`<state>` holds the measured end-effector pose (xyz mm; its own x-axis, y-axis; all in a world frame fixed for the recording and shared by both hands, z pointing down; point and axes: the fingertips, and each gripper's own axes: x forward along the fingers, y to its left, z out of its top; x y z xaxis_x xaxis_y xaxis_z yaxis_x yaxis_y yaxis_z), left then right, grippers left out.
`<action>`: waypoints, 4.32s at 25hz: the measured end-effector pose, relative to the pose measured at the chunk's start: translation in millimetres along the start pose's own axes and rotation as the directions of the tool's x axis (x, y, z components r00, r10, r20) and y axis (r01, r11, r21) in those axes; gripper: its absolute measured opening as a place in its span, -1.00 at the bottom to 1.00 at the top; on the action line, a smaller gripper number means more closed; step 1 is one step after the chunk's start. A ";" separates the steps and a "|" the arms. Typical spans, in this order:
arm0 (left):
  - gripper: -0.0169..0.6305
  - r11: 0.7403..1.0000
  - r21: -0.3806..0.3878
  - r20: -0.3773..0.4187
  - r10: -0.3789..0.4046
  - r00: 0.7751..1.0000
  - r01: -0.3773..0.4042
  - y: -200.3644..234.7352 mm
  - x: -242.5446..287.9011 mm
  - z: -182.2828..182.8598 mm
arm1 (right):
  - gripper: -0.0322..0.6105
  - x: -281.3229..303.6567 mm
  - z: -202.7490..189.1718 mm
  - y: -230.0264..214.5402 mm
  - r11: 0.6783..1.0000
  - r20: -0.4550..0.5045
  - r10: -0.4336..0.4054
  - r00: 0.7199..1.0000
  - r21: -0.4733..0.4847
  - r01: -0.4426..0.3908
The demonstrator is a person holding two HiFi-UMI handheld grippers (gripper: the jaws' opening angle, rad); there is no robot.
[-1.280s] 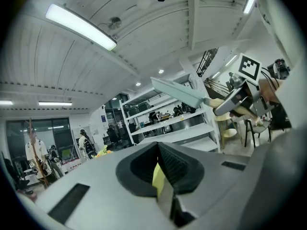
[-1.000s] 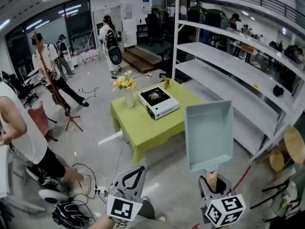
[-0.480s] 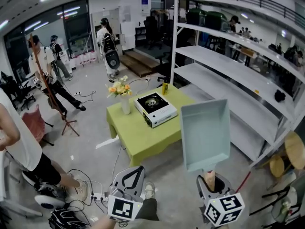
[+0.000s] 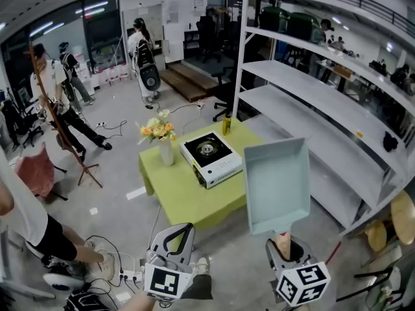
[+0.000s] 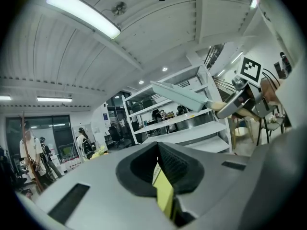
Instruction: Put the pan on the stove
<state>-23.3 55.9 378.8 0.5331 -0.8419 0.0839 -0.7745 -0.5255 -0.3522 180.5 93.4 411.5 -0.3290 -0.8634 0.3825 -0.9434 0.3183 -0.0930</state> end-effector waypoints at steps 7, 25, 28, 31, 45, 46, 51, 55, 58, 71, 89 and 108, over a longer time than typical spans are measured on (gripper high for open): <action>-0.93 0.999 -0.030 -0.029 -0.022 0.999 0.021 64.5 71.6 -19.1 | -0.42 92.7 36.7 -14.3 1.000 -0.061 0.001 0.998 0.019 0.000; -0.93 0.998 -0.057 -0.122 -0.040 0.992 0.033 178.9 217.8 -81.4 | -0.42 300.6 89.0 -42.5 0.999 -0.183 0.035 0.982 0.016 -0.032; -0.93 0.997 -0.068 -0.134 -0.035 0.990 0.026 183.1 227.6 -88.2 | -0.42 321.4 86.3 -44.4 0.998 -0.212 0.058 0.976 0.023 -0.054; -0.93 0.998 -0.069 -0.151 -0.025 0.988 0.014 185.7 240.2 -92.1 | -0.42 339.6 85.6 -50.7 0.996 -0.238 0.083 0.968 0.033 -0.077; -0.93 0.986 -0.104 -0.248 0.103 0.963 -0.133 194.5 286.2 -121.3 | -0.42 425.2 74.2 -79.8 0.978 -0.371 0.201 0.907 0.015 -0.210; -0.93 0.984 -0.108 -0.255 0.111 0.960 -0.142 194.5 289.9 -123.9 | -0.42 431.3 72.3 -81.4 0.975 -0.381 0.209 0.901 0.017 -0.220; -0.93 0.976 -0.125 -0.287 0.139 0.948 -0.181 194.6 304.7 -136.3 | -0.42 461.7 61.9 -89.0 0.967 -0.434 0.238 0.869 0.018 -0.255; -0.93 0.968 -0.146 -0.294 0.155 0.943 -0.204 194.8 314.0 -148.0 | -0.42 487.4 50.2 -94.5 0.959 -0.478 0.247 0.843 0.000 -0.282; -0.93 0.962 -0.161 -0.317 0.159 0.935 -0.219 196.0 321.4 -159.7 | -0.42 504.6 40.9 -95.4 0.954 -0.505 0.259 0.823 0.001 -0.300; -0.93 0.954 -0.207 -0.367 0.129 0.921 -0.216 182.5 348.2 -196.0 | -0.42 547.3 -7.5 -99.2 0.943 -0.609 0.278 0.743 0.024 -0.333; -0.93 0.927 -0.280 -0.419 0.117 0.900 -0.251 182.0 341.7 -231.4 | -0.41 570.0 -55.6 -94.2 0.950 -0.694 0.227 0.683 0.002 -0.314; -0.93 0.926 -0.272 -0.435 0.124 0.892 -0.262 182.8 335.5 -233.4 | -0.01 585.0 -51.8 -87.0 0.939 -0.691 0.236 0.683 -0.020 -0.344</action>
<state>-65.6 -351.3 560.1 0.2309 -0.8694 0.4368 -0.9494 -0.2996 -0.0945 72.3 -419.2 690.9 -0.4190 -0.2445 0.8744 -0.7715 0.6037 -0.2009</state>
